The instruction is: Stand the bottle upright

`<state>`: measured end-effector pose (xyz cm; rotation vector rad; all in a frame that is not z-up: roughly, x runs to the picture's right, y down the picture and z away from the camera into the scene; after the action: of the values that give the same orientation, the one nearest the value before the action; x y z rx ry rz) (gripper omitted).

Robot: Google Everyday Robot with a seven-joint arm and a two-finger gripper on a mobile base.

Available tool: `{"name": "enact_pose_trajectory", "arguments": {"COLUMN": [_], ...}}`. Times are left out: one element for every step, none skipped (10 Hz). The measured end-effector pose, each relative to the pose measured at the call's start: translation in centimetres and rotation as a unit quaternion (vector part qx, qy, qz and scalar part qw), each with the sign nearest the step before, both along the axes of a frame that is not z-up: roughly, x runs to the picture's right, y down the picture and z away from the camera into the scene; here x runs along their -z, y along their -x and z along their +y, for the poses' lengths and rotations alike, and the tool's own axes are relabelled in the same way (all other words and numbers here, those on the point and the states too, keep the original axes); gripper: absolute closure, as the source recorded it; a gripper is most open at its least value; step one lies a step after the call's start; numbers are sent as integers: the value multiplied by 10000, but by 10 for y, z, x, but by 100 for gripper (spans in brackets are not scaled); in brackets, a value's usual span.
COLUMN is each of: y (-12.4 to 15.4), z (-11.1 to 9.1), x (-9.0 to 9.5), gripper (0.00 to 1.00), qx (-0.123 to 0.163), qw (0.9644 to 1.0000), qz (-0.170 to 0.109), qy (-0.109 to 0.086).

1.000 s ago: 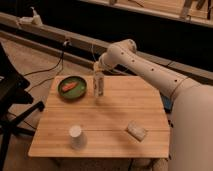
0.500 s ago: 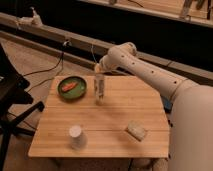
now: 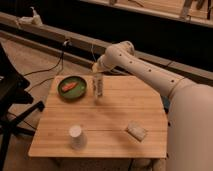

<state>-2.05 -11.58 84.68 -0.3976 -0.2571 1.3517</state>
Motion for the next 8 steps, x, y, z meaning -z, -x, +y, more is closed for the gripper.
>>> {"name": "enact_pose_trajectory", "arguments": {"y": [-2,-1,2,-2,-7,-8,-5,-7], "z": [-5,-12,-20,-24,-27,-29,-31,-31], "x": [-2,-8,-17,-23,-28,-32,-35,-39], "gripper": [100,100,100,100,100,100,100,97], "qx": [-10,-4,4,-30,-67,-79,2,67], "qw": [10000,9999,9998,9998,9996,9993,9985,9977], "qz": [43,57,11,-38,-78,-144,-313,-429], "qy": [-87,-140,-180,-214,-278,-338,-455,-524]}}
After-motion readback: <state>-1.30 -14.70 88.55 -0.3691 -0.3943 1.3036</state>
